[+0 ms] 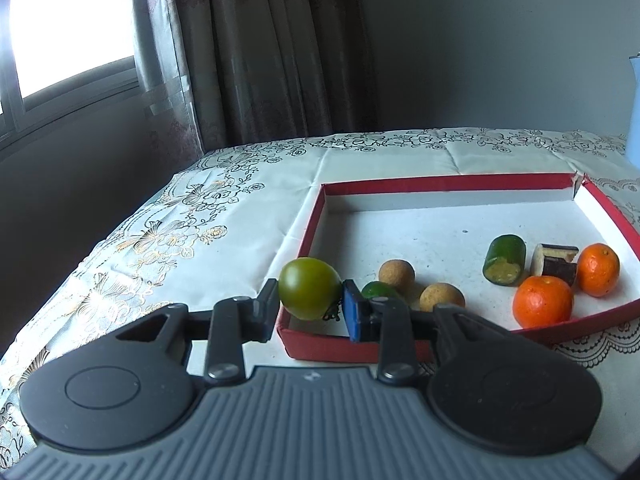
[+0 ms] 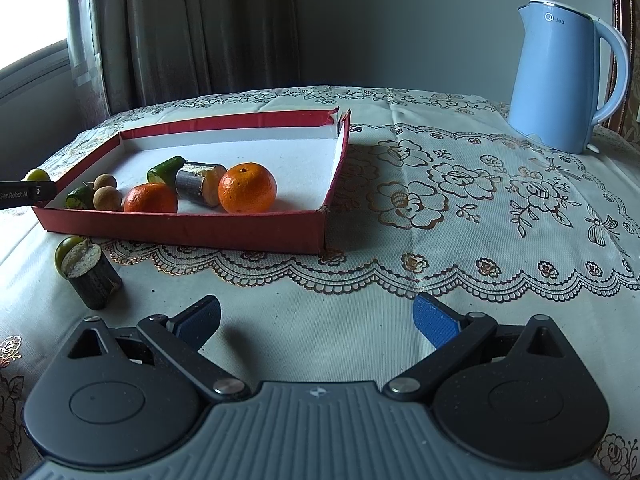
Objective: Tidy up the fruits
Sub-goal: 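Carry the green round fruit into the red box and open the left gripper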
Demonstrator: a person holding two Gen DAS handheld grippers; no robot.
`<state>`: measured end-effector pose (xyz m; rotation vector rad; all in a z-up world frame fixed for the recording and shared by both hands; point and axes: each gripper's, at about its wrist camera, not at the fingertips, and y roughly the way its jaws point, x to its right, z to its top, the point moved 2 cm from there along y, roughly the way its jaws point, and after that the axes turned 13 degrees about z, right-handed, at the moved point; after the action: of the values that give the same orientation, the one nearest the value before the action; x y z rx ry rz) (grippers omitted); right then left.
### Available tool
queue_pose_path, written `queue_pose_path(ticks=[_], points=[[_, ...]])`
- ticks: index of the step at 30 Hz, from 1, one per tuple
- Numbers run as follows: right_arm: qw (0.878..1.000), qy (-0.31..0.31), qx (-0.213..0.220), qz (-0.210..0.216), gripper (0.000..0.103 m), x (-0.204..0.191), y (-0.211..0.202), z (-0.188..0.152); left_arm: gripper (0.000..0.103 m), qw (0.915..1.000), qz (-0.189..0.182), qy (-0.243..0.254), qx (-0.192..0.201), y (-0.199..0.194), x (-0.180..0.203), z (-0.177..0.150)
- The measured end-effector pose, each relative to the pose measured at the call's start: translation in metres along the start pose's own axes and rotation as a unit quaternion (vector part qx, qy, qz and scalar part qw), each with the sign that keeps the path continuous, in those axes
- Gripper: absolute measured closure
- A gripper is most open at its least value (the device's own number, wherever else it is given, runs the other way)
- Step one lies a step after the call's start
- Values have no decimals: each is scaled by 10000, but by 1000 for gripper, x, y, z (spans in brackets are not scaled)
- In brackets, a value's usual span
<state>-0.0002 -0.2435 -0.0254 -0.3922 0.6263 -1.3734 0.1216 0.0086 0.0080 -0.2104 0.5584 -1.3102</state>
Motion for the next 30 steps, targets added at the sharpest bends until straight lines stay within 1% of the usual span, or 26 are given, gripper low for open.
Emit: queue_pose_path(ticks=[4,6,11,13,19,23,27,30], points=[[10000,18,14,16,0,1,0,0,73,10000,4,-44,-10,10,1,7],[10000,30,24,26,0,1,0,0,73,9999,-106,-112,9,13,1,10],[9999,73,52,63,0,3,0,0,73,9996,-219,-150,-129,27,6,13],[9999,104,74,87,0,4,-1,0,73,9998,-174,-115,-75,29,8,13],[9997,157,110,127,0,5,-2,1,73,9995,-224,-194,-61,36,9,17],[9997,169,117,136,0,5,-2,1,73,9987,-457,-231,-37,33,14,21],[9995,220,148,166,0,7,-2,2,73,9969,-779,-71,11,26,35,25],[9993,252,172,192,0,8,-3,1,72,9964,-840,82,9,27,49,26]])
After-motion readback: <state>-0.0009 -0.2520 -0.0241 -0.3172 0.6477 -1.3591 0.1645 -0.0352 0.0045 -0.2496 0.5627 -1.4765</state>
